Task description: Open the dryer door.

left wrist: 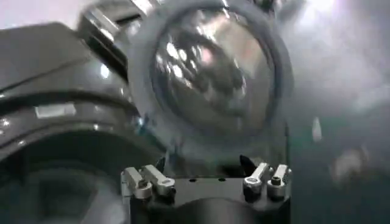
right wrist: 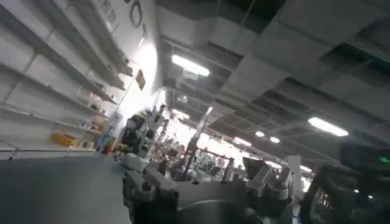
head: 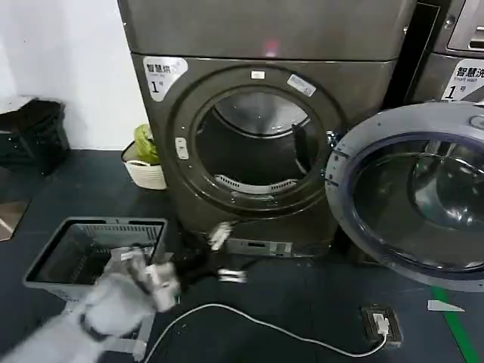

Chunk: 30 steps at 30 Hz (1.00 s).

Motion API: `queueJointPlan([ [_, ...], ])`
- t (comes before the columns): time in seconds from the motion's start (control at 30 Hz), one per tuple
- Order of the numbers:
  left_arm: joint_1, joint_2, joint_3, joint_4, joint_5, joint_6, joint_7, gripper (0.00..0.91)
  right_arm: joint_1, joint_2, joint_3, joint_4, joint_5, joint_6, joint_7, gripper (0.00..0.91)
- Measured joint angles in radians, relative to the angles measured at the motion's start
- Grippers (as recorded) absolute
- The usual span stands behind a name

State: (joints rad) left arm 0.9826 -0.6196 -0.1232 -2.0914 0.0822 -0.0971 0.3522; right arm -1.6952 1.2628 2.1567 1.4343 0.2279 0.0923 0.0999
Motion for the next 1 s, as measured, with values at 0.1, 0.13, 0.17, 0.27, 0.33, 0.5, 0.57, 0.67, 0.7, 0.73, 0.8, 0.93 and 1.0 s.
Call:
queueJointPlan([
  [0.1, 0.028, 0.089, -0.059, 0.043, 0.144, -0.060, 0.020, 0.907, 0.003, -0.016, -0.009, -0.023, 0.013, 0.019, -0.012, 0.907],
  [0.13, 0.033, 0.114, -0.075, 0.064, 0.210, -0.091, 0.028, 0.907, 0.006, -0.018, -0.013, -0.025, 0.017, 0.022, -0.015, 0.907],
  [0.17, 0.040, 0.135, -0.091, 0.087, 0.277, -0.120, 0.036, 0.907, 0.011, -0.019, -0.020, -0.025, 0.020, 0.023, -0.018, 0.907],
  [0.27, 0.072, 0.191, -0.145, 0.161, 0.498, -0.219, 0.069, 0.907, 0.021, -0.020, -0.038, -0.027, 0.028, 0.026, -0.024, 0.907],
  [0.33, 0.101, 0.217, -0.198, 0.203, 0.630, -0.281, 0.073, 0.907, 0.026, -0.020, -0.050, -0.029, 0.045, 0.030, -0.029, 0.907],
  [0.5, 0.182, 0.252, -0.357, 0.269, 0.978, -0.535, 0.033, 0.907, 0.033, -0.020, -0.068, -0.031, 0.102, 0.038, -0.039, 0.907],
  [0.57, 0.193, 0.252, -0.406, 0.281, 1.115, -0.642, 0.030, 0.907, 0.034, -0.020, -0.072, -0.031, 0.103, 0.039, -0.041, 0.907],
  [0.67, 0.189, 0.244, -0.437, 0.299, 1.272, -0.715, 0.045, 0.907, 0.036, -0.014, -0.076, -0.032, 0.101, 0.053, -0.058, 0.907],
  [0.7, 0.183, 0.239, -0.439, 0.306, 1.315, -0.729, 0.046, 0.907, 0.036, -0.013, -0.077, -0.032, 0.096, 0.058, -0.065, 0.907],
  [0.73, 0.176, 0.235, -0.440, 0.309, 1.346, -0.730, 0.046, 0.907, 0.036, -0.010, -0.078, -0.032, 0.093, 0.062, -0.069, 0.907],
  [0.8, 0.155, 0.225, -0.440, 0.323, 1.396, -0.730, 0.046, 0.907, 0.036, -0.004, -0.081, -0.030, 0.091, 0.065, -0.070, 0.907],
  [0.93, 0.101, 0.203, -0.405, 0.354, 1.498, -0.729, 0.046, 0.907, 0.036, -0.001, -0.086, -0.027, 0.091, 0.070, -0.068, 0.907],
  [1.0, 0.066, 0.189, -0.372, 0.373, 1.537, -0.729, 0.047, 0.907, 0.036, 0.000, -0.087, -0.026, 0.091, 0.071, -0.068, 0.907],
])
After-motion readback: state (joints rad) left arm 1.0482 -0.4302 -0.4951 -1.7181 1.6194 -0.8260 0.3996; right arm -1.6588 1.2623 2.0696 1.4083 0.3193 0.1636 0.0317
